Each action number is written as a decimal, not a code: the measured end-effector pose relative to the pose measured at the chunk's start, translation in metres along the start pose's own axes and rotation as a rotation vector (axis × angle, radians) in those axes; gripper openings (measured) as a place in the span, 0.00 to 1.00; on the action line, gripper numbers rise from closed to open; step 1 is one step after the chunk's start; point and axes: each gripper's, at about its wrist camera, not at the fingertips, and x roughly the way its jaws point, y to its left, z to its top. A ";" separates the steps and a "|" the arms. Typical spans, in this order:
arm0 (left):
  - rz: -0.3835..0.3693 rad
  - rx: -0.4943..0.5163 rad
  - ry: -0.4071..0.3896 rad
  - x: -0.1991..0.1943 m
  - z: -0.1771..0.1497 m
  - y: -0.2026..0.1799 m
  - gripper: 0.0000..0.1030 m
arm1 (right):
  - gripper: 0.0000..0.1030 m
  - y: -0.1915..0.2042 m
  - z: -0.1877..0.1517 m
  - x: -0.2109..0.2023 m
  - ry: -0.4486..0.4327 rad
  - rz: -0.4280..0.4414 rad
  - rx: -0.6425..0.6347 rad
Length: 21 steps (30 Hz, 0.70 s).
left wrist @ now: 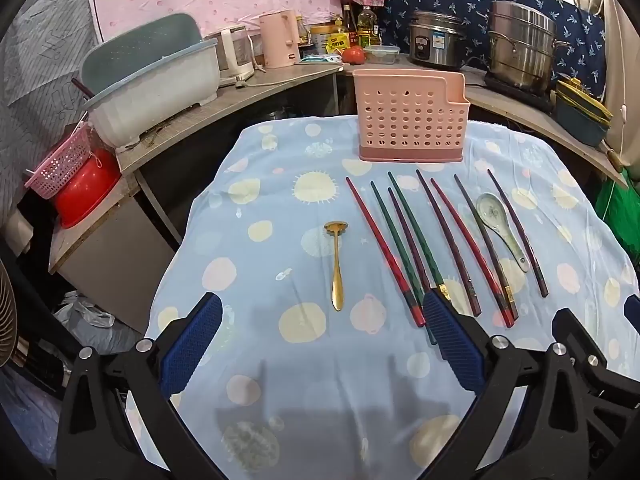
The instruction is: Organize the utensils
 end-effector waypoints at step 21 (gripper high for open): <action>0.002 0.008 -0.011 0.001 0.002 -0.004 0.93 | 0.94 0.000 0.001 0.000 -0.004 0.001 0.003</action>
